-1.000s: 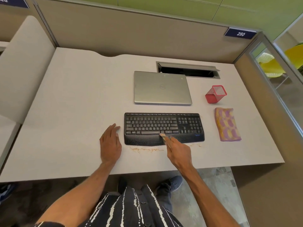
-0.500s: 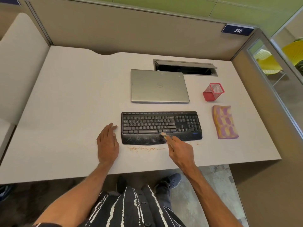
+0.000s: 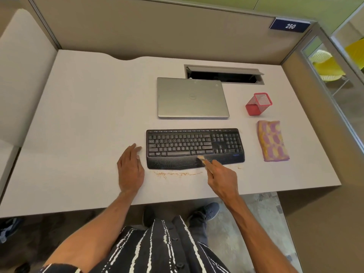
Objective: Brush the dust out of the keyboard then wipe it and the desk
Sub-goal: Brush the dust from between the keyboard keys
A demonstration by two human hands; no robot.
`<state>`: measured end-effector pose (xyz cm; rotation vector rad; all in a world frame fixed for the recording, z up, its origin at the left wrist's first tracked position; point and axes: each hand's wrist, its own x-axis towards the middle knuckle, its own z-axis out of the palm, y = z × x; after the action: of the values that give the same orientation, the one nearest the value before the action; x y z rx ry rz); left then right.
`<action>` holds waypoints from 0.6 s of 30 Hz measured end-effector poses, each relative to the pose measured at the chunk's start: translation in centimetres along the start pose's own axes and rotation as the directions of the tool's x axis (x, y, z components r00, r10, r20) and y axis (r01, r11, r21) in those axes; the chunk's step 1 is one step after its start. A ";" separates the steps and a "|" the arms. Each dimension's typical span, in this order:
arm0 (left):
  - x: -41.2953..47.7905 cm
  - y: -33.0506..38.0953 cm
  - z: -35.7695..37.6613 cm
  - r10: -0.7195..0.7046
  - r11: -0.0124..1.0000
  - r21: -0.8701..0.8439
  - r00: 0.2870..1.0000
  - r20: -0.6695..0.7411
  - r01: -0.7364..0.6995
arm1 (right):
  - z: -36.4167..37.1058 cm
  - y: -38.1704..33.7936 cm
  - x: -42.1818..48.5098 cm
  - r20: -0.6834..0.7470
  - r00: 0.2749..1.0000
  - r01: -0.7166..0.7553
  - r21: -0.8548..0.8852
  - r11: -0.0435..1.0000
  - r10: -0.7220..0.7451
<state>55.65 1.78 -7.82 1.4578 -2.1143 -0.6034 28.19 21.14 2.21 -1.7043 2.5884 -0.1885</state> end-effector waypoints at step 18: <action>0.1 -0.1 -0.1 -0.005 1.000 -0.017 1.000 0.015 0.006 | 0.2 1.6 0.9 -0.031 0.999 -0.025 0.014 1.000 0.025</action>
<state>55.79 1.64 -7.81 1.4548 -2.1121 -0.6344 26.36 20.89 1.82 -1.6777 2.6230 -0.2328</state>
